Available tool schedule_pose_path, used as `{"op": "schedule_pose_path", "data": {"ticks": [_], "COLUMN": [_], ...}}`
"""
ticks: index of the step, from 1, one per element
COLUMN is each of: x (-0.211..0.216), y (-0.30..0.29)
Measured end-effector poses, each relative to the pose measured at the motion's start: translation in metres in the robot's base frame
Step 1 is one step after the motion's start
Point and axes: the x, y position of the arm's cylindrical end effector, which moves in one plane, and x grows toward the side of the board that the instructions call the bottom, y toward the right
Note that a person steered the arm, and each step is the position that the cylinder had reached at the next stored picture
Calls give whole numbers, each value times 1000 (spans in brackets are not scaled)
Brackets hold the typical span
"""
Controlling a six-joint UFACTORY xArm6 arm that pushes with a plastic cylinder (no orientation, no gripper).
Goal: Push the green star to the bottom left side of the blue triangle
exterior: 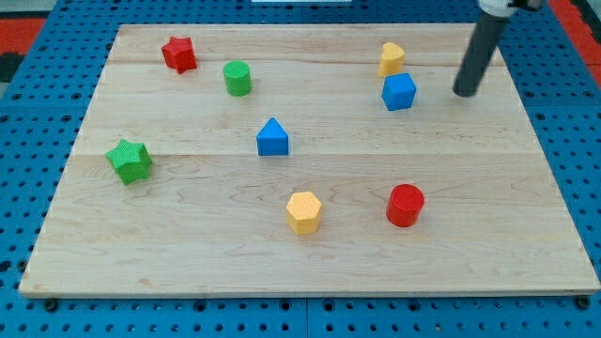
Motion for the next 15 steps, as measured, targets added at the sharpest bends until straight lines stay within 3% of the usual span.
{"op": "schedule_pose_path", "data": {"ticks": [1,3,4,5,7,8,9,10,11,13,14,15], "x": [44,46,50,23,176,219,287,297,267,254,228,153], "y": [-70,-111,-88,-56,-4,2,-34,-111,-171,-354,-467,-462]}}
